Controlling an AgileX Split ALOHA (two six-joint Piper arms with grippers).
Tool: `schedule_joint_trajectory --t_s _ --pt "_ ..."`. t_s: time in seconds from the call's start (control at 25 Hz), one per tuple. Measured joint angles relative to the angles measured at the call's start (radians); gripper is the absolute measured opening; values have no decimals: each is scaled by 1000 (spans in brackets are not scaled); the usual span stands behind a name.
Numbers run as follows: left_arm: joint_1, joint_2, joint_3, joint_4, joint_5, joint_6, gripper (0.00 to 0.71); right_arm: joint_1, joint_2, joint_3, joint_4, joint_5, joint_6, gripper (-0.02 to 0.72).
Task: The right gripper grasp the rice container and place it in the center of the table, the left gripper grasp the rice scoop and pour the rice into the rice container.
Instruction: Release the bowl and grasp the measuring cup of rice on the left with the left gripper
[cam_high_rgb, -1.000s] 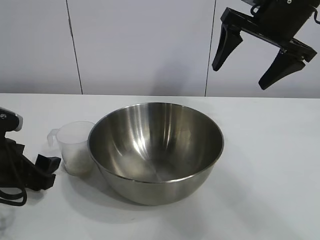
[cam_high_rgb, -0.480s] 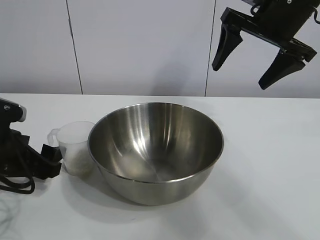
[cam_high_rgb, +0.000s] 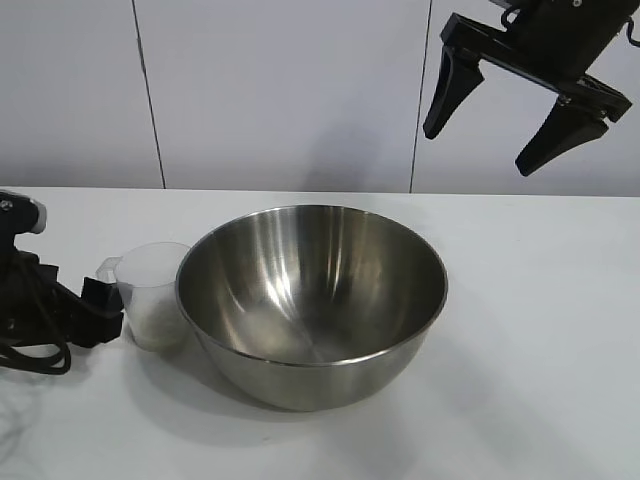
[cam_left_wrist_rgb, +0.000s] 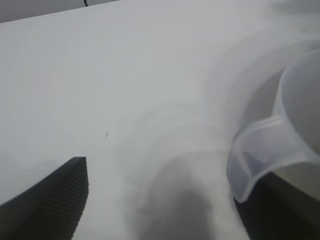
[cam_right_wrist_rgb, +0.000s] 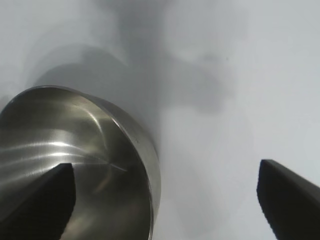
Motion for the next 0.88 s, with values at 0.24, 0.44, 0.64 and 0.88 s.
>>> schedule_joint_trajectory --t_s 0.24,0.44,0.64,0.88 --pt "0 0 0 0 0 -1 536 0 0 0 0 0 0 683" --pt "0 0 -1 -1 0 -2 370 0 0 0 0 0 0 681" --pt "0 0 -23 4 0 -2 302 0 0 0 0 0 0 681" --pt "0 0 -34 14 0 -2 85 0 0 0 0 0 0 681"
